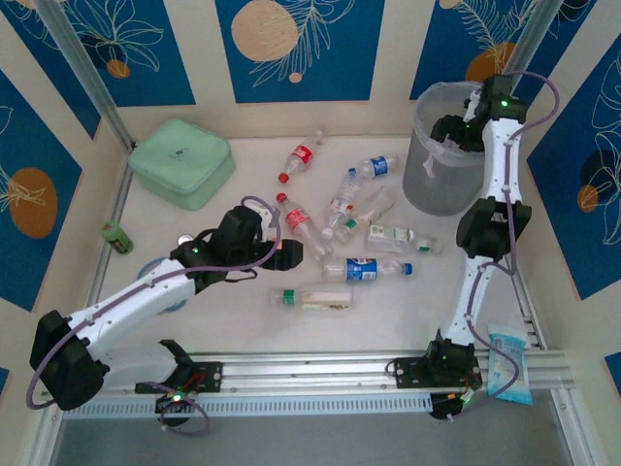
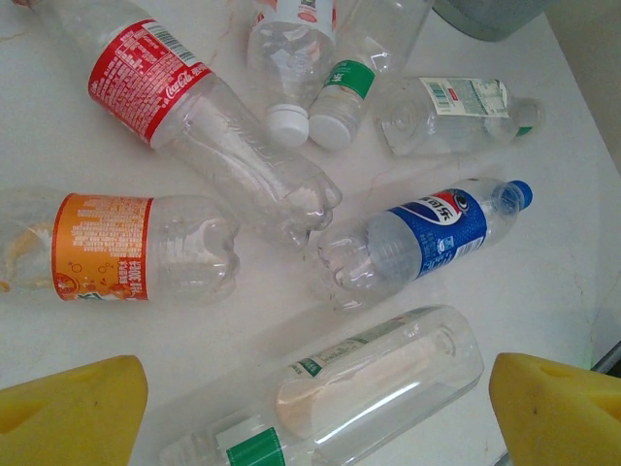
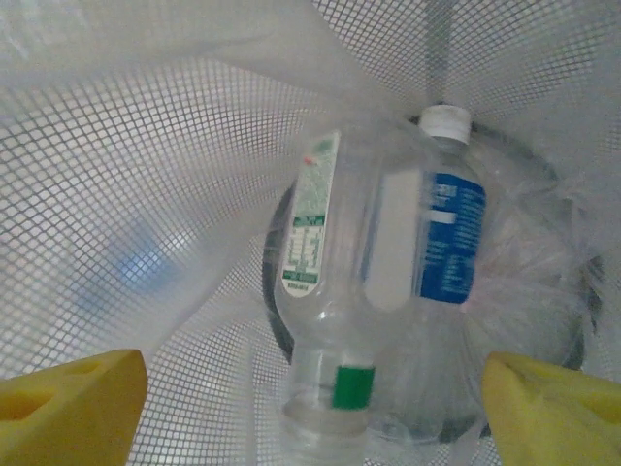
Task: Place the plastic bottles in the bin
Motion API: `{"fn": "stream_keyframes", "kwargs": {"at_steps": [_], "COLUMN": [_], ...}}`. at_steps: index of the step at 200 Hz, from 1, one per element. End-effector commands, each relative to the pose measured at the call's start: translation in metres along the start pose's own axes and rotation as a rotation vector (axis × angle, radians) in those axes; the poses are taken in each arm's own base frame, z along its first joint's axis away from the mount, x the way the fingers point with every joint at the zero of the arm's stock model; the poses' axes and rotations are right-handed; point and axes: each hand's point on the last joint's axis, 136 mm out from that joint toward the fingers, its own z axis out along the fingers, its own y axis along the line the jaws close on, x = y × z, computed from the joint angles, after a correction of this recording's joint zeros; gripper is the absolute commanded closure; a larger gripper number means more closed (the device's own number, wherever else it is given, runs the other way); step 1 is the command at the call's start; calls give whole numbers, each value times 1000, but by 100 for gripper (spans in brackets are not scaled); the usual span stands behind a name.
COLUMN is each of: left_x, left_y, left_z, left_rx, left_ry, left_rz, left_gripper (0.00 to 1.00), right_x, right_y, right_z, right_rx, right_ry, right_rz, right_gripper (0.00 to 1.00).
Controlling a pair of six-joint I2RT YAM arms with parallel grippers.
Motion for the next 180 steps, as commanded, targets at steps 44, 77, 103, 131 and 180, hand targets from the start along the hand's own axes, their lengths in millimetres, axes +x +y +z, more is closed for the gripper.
{"fn": "stream_keyframes", "kwargs": {"at_steps": [44,77,103,131,180], "left_x": [-1,-15,-39,-81,-166], "left_y": [3,7,15,31,85], "left_z": [0,1,6,23,76], "left_rx": [-16,-69,-119,-164,-304], "left_ry": [-4,-20,-45,-48,-116], "left_rz": [17,63,133,190,214], "left_gripper": [9,9,7,6,4], "right_x": [-25,-25,-17,14,89], "right_y": [41,52,68,106,147], "right_z": [-126,-166,-204,-238,-252], "right_rx": [-63,-56,-96,-256,-578], "right_ry": [-247,-342,-429,-490,-401], "right_rz": [-47,-70,-102,-138,-82], "right_gripper": [9,9,9,10,11]}}
